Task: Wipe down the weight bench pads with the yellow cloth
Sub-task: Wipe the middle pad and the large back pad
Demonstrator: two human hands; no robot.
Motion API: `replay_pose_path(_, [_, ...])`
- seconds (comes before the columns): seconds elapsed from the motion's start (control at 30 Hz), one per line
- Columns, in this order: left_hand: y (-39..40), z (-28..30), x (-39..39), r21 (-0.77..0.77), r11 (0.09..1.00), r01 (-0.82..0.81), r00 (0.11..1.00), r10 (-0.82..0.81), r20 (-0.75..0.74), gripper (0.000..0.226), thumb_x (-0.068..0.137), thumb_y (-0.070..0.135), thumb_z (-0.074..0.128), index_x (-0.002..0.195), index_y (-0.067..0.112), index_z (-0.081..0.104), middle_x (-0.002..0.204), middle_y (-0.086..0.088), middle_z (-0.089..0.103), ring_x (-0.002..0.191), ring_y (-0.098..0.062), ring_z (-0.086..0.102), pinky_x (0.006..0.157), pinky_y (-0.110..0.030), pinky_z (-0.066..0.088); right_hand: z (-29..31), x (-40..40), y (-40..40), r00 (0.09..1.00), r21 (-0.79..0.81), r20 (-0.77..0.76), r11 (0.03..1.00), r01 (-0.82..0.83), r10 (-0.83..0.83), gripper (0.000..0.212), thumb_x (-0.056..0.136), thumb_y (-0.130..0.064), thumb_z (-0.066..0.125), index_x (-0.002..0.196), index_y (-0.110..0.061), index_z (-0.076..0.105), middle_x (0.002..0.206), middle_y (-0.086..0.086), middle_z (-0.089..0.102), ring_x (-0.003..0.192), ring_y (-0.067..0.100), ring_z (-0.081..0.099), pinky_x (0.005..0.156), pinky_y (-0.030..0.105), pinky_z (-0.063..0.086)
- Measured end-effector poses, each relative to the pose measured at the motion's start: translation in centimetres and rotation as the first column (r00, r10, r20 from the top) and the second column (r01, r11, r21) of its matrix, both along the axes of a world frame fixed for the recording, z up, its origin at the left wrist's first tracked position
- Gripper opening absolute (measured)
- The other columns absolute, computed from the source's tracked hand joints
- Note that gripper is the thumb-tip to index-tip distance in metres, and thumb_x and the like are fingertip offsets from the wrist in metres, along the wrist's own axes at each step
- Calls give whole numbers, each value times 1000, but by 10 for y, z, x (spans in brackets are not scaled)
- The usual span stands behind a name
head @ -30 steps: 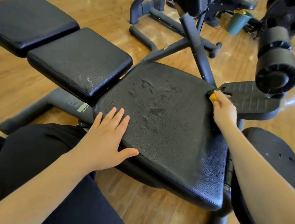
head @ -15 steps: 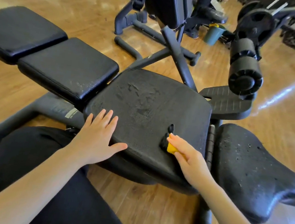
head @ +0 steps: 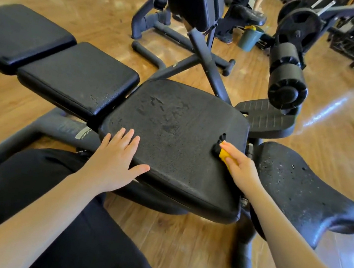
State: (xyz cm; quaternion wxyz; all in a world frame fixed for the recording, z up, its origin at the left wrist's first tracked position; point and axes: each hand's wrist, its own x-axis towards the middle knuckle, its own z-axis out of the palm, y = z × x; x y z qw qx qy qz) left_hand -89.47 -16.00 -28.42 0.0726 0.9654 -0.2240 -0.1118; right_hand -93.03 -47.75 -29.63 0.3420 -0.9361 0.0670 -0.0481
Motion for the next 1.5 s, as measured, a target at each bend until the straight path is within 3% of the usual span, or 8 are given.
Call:
replay_pose_path(0.27, [-1,0,2,-15,1000,7,1000,-7,0,79,92,59,30,150,13,3,158,-6,-6,145,-24,-8,116,-44,1,4,-62,29,995,-31,22,994,-102,102,51,90,0,49,126,-36,46,133,-29,37,128,-13,29,104,0,13])
replay_pose_path(0.53, [-1,1,-1,-27,1000,3,1000,-3,7,78,92,57,31,150,14,3,158,-5,-6,145,-23,-7,116,-43,1,-4,-93,27,979,24,87,983,-185,182,42,86,-12,44,124,-31,49,130,-44,38,129,-13,32,106,4,20])
replay_pose_path(0.67, [0,-2,-1,-42,999,6,1000,-5,19,77,92,57,32,150,14,4,158,-5,-5,145,-23,-7,117,-42,1,-6,-57,6,989,31,85,992,-126,123,45,90,0,47,124,-29,49,131,-28,40,128,-15,29,106,3,16])
replay_pose_path(0.77, [0,-4,0,-24,1000,-2,1000,3,32,77,92,58,30,150,15,3,158,-4,-6,145,-22,-8,117,-41,2,-10,-13,-14,997,-7,83,1000,1,-1,43,93,-3,45,129,-26,48,137,-12,43,131,1,31,109,18,18])
replay_pose_path(0.87, [-1,-5,1,-20,1000,-13,1000,14,27,77,92,58,30,150,16,0,158,-3,-8,145,-21,-10,116,-40,0,-9,37,-34,987,-1,89,991,133,-132,38,95,-8,44,130,-19,50,140,0,45,134,11,31,105,11,15])
replay_pose_path(0.93, [-2,-5,0,-12,1000,-18,999,18,26,78,92,57,31,150,16,-2,158,-3,-9,145,-22,-11,116,-41,-1,-6,69,-45,974,21,79,977,210,-211,37,95,-8,44,130,-17,50,141,2,44,137,16,31,102,3,11])
replay_pose_path(1.23, [-2,-5,-1,-9,1000,-29,1000,29,11,86,80,64,14,149,17,-7,157,-2,-16,143,-20,-18,113,-38,-11,5,142,-71,916,-2,19,916,400,-400,38,97,-17,38,133,-18,46,136,11,50,124,31,45,102,33,34])
replay_pose_path(1.5, [-4,-2,3,3,1000,-13,999,13,-41,81,92,56,34,150,17,-7,157,-2,-17,143,-21,-19,117,-45,-6,1,89,-40,941,-6,23,941,337,-337,42,97,-20,39,139,-20,38,148,-1,35,137,19,29,101,17,18])
